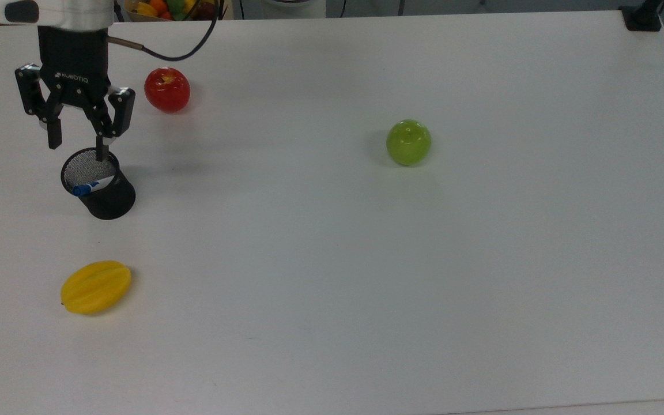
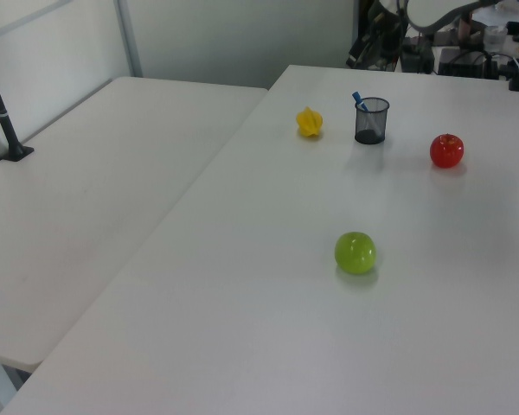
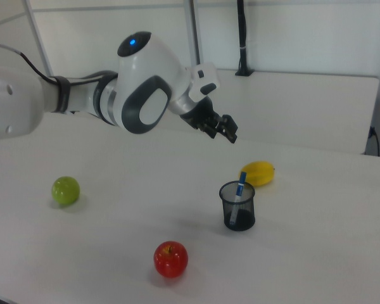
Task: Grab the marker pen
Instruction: 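Move the open gripper over the black mesh pen cup, then lower the gripper and close it on the blue-capped marker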
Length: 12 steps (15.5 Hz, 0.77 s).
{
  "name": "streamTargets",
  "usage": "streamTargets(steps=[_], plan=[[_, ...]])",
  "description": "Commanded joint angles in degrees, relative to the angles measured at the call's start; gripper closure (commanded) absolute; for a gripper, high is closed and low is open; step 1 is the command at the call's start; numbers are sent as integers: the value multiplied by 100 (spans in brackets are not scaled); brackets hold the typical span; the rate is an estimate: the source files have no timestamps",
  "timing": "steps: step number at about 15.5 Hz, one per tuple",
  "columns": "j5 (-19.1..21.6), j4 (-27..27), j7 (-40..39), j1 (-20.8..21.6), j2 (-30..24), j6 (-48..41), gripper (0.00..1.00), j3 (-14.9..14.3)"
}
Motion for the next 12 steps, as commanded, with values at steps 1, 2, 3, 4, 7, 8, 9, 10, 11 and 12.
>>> streamTargets(steps=[1,2,3,4,7,8,9,10,11,12], plan=[[-14,-215,-37,-14,199,626,37,-12],[-14,-215,-37,-40,278,732,41,-12],[-14,-215,-46,-49,340,802,42,-12],[-14,-215,-46,-49,410,829,43,-12],[-23,-214,-55,-84,595,995,43,-13],[-32,-223,-55,-93,648,1127,43,-21],[-40,-232,-72,-128,700,1189,44,-21],[-49,-241,-107,-154,727,1190,44,-21],[-58,-250,-116,-163,771,1199,44,-30],[-76,-250,-125,-163,797,1199,44,-39]])
